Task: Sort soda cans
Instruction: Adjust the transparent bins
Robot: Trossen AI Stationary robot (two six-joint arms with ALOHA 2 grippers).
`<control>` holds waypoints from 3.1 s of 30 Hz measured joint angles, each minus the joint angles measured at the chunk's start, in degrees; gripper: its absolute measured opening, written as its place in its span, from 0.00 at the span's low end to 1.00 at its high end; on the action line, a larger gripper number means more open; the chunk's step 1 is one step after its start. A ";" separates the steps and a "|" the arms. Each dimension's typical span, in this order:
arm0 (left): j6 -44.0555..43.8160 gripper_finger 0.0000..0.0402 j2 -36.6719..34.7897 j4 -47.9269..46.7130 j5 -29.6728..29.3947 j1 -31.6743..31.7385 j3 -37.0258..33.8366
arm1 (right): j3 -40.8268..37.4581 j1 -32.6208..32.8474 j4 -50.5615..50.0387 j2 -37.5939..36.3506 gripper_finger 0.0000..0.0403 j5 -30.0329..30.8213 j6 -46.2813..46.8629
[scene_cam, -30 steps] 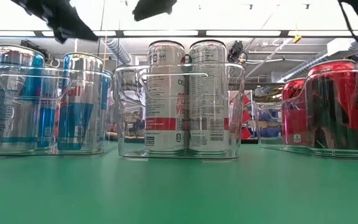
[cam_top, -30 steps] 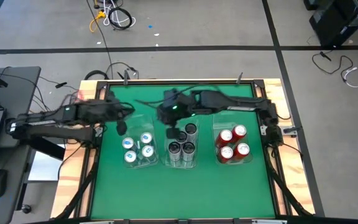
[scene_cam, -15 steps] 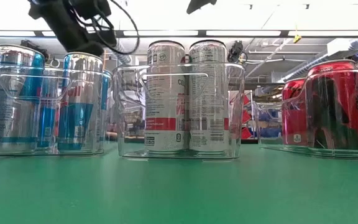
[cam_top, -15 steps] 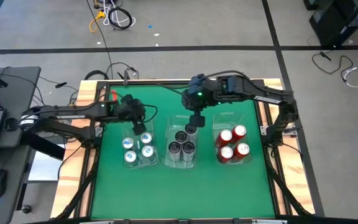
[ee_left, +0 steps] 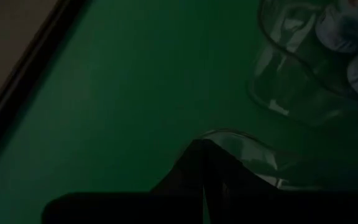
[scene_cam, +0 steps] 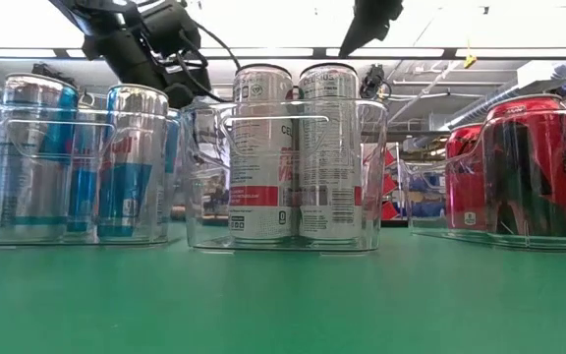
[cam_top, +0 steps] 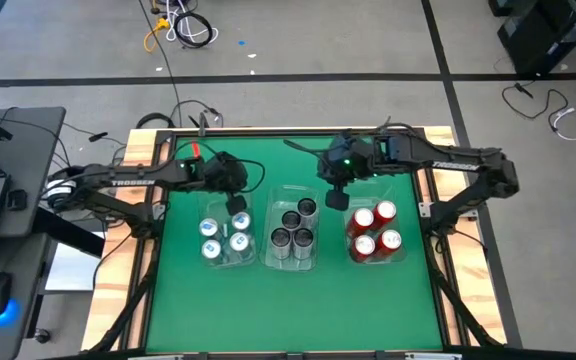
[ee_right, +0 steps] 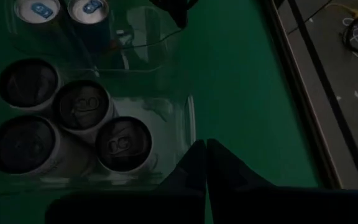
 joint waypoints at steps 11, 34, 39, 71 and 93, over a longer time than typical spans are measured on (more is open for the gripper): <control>1.25 0.00 0.97 6.79 2.20 0.63 -0.12 | -8.63 0.00 7.00 -6.26 0.00 -0.01 1.72; 0.83 0.00 -15.14 -7.08 5.61 -7.74 7.09 | -30.96 -0.68 20.08 -5.07 0.00 -4.06 15.54; -15.30 0.00 -19.51 -25.26 -11.37 -8.90 7.10 | -32.99 -1.39 21.80 -3.37 0.00 -4.08 17.37; -35.69 0.00 -20.56 -26.03 -13.71 -8.95 -7.60 | -33.20 -4.68 31.52 3.83 0.00 -3.49 16.69; -32.91 0.00 -35.96 -32.93 -4.23 -21.55 2.14 | -28.32 10.75 19.96 -10.94 0.00 -2.06 16.51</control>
